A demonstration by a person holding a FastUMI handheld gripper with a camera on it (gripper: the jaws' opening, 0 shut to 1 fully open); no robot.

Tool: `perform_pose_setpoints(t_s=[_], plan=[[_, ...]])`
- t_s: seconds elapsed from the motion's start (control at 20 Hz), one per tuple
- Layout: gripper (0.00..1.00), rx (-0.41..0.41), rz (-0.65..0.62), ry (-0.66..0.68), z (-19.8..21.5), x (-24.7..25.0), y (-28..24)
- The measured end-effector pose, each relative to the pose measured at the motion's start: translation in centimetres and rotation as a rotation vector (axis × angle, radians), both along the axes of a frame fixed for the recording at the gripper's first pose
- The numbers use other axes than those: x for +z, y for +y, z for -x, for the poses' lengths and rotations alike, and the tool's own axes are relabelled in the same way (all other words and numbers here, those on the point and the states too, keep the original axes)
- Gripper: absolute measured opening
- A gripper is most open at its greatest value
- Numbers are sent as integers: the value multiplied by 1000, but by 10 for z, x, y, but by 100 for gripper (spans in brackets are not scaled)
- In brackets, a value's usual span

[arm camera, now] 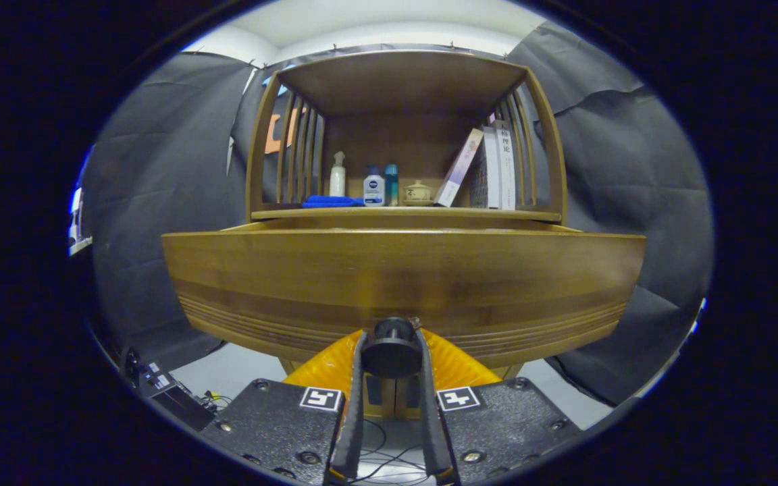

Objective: Pull open the drawer, take out the items inside it, and place them on the countertop above the cabinet.

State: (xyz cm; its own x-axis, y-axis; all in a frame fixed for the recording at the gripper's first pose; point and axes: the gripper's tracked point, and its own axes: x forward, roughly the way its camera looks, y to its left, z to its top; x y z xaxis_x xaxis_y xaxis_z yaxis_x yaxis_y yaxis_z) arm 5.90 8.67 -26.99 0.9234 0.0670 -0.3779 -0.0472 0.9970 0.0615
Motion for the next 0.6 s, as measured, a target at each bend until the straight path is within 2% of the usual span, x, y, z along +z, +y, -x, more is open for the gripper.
perform_pose_setpoints(t_s=[0.6], plan=[[38,1,8,5,11,1,3]])
